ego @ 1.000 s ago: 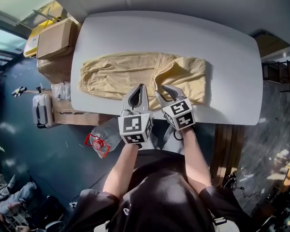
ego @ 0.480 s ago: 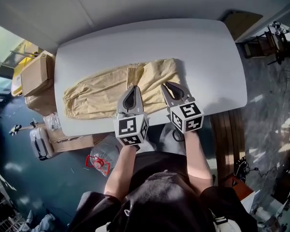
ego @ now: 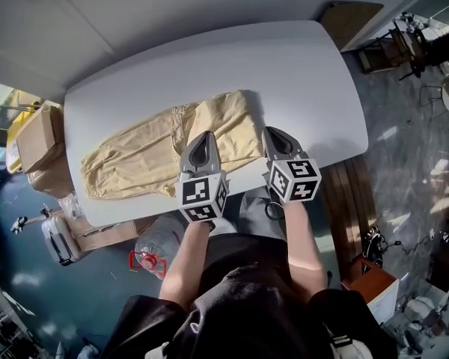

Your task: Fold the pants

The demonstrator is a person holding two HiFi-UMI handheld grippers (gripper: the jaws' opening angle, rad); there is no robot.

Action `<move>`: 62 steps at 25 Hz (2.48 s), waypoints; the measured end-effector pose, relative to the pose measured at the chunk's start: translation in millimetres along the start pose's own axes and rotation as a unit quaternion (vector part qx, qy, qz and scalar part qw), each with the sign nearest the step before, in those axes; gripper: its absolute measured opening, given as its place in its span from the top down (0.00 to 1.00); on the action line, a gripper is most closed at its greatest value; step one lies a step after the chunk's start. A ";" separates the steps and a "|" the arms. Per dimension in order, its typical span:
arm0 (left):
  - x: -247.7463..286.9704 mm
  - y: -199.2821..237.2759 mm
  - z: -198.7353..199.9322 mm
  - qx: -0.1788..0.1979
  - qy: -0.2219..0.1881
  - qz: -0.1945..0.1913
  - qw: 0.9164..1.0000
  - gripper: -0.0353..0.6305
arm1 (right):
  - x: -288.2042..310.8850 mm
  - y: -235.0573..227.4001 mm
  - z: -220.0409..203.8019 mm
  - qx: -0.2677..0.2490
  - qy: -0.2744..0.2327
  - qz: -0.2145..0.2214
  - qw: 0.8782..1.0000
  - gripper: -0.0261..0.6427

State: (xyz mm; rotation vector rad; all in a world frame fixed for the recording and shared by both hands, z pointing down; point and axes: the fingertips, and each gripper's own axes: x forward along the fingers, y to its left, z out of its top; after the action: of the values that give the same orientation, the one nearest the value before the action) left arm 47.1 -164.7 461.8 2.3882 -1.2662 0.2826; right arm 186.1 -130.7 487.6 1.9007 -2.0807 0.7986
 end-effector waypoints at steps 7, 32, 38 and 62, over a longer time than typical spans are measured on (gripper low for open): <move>11.7 -2.3 -18.1 -0.008 0.023 0.006 1.000 0.94 | 11.2 -8.1 -43.0 0.006 0.070 0.014 0.997 0.78; 35.1 1.0 -82.4 -0.033 0.083 0.050 0.995 0.94 | 44.1 -19.3 -127.2 0.024 0.201 0.073 0.977 0.84; 36.1 -5.3 -86.9 -0.030 0.089 0.046 0.995 0.94 | 40.8 -20.2 -123.7 0.039 0.188 0.078 0.978 0.90; 73.5 -155.8 -82.8 -0.010 0.082 -0.096 0.992 0.94 | -92.4 -196.7 -112.1 0.085 0.144 -0.104 0.980 0.90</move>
State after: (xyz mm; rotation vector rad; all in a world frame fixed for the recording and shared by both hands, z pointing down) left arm 218.6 -104.2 520.6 2.3936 -0.9533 0.3957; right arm 367.7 2.4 582.9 1.9111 -1.6597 1.1527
